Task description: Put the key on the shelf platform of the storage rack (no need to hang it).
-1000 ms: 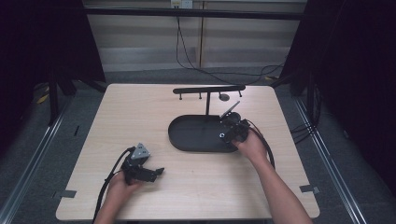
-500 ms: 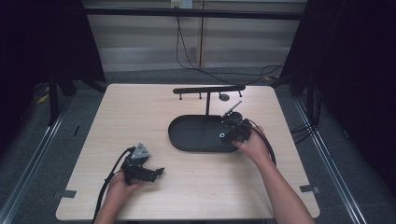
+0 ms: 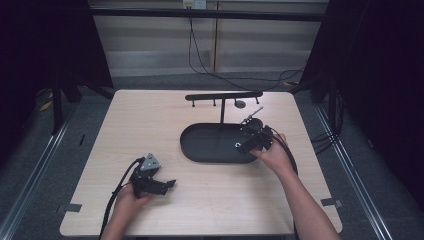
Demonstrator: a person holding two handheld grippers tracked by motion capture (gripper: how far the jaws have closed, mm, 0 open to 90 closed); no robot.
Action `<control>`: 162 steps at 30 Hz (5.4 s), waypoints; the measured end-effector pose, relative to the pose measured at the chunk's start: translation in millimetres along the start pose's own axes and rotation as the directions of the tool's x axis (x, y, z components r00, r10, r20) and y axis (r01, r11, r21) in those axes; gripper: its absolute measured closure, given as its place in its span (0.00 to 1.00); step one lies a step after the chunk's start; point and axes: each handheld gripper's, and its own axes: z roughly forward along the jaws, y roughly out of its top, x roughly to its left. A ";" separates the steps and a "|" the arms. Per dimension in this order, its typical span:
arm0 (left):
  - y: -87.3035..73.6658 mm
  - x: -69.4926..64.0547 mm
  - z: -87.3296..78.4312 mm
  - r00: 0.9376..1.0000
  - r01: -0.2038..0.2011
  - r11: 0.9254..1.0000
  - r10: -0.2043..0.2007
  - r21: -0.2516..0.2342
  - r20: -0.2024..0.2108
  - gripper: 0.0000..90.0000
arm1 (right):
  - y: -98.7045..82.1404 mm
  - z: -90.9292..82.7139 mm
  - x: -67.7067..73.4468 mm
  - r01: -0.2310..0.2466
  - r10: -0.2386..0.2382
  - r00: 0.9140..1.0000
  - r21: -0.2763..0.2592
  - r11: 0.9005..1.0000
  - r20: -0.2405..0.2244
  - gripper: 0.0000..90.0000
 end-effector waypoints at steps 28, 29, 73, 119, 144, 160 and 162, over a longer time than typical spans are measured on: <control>0.0 0.0 0.0 1.000 0.000 1.000 0.000 0.000 0.000 0.16 | -15.9 -13.5 1.5 0.006 -0.007 1.000 -0.012 1.000 -0.021 0.14; 0.0 0.0 0.0 1.000 0.000 1.000 0.000 0.000 0.000 0.16 | -16.9 -14.8 2.3 0.010 -0.010 1.000 -0.012 1.000 -0.023 0.14; 0.0 0.1 0.0 1.000 -0.001 1.000 0.001 0.000 -0.001 0.16 | -82.7 -37.3 -0.3 0.012 -0.014 0.998 -0.047 0.999 -0.056 0.15; 0.0 -0.1 -0.1 1.000 0.001 1.000 -0.001 0.001 -0.001 0.16 | -156.1 -33.0 -9.8 -0.095 0.087 0.992 -0.086 0.992 -0.094 0.17; 0.0 0.0 -0.1 1.000 0.000 1.000 0.000 0.001 -0.001 0.16 | -189.9 -30.7 -12.6 -0.147 0.131 0.985 -0.144 0.979 -0.111 0.18; -0.1 -0.1 -0.1 1.000 0.001 1.000 -0.001 0.001 0.000 0.16 | -204.6 -29.2 -7.7 -0.097 0.085 0.994 -0.230 0.968 -0.065 0.17; -0.1 -0.1 -0.1 1.000 0.001 1.000 -0.001 0.001 -0.001 0.16 | -206.5 -28.8 -7.3 -0.099 0.086 0.994 -0.246 0.964 -0.064 0.17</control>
